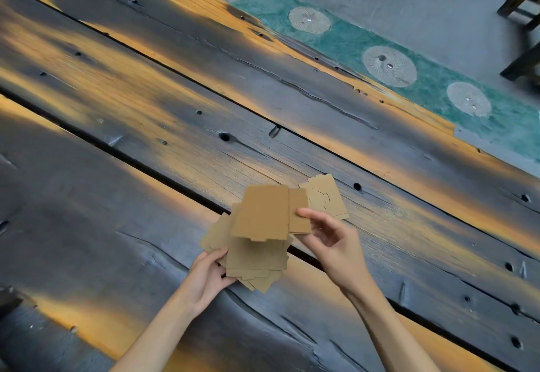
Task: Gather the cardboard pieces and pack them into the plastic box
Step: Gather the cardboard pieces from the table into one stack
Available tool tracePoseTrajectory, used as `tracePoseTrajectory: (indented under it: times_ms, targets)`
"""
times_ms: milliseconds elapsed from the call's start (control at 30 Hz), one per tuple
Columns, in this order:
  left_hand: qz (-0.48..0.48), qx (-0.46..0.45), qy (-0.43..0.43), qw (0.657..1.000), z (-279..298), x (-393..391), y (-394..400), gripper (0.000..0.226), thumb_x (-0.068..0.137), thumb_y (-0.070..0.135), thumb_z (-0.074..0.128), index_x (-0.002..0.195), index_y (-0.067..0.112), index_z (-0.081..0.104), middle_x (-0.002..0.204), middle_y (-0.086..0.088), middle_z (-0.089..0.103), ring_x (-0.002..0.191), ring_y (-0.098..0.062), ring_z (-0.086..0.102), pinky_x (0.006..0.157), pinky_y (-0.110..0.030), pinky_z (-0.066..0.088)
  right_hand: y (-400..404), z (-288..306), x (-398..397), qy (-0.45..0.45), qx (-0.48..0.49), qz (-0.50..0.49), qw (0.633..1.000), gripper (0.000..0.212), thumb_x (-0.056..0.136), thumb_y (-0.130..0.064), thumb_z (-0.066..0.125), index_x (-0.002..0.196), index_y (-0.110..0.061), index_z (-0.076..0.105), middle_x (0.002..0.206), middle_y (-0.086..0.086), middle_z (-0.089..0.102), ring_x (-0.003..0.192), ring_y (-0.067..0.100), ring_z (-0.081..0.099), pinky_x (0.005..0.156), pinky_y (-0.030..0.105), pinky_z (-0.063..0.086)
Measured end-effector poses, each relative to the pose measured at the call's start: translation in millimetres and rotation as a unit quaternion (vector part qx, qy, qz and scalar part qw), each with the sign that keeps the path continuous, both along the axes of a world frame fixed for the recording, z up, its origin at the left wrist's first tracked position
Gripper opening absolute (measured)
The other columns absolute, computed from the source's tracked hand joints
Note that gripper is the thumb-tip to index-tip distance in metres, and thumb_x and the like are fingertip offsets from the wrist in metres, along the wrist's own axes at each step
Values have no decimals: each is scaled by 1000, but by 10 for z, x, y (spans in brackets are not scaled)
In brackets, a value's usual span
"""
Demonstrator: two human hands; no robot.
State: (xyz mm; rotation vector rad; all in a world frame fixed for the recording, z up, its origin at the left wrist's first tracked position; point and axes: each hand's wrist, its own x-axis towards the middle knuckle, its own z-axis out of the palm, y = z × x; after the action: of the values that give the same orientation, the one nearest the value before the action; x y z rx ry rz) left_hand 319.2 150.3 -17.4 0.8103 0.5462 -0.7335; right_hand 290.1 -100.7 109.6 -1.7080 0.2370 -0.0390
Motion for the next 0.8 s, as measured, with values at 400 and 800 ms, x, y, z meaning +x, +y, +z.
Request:
tracePoseTrajectory:
  times_ms: [400, 800]
  targets:
    - [-27, 2, -36, 999, 142, 31, -77, 42, 101, 13, 56, 142, 2, 51, 117, -21, 71, 98, -30, 69, 88, -52, 59, -133, -33, 306, 203, 67, -137, 967, 38, 90, -47, 72, 89, -9, 75, 85, 2, 78, 71, 12, 68, 64, 28, 53]
    - [-97, -23, -61, 993, 237, -72, -78, 40, 97, 31, 63, 134, 14, 65, 139, -20, 64, 125, -37, 63, 95, -53, 57, 133, -539, 210, 185, -31, -148, 971, 26, 94, -35, 71, 120, -38, 66, 89, -15, 76, 82, -13, 67, 65, 9, 49]
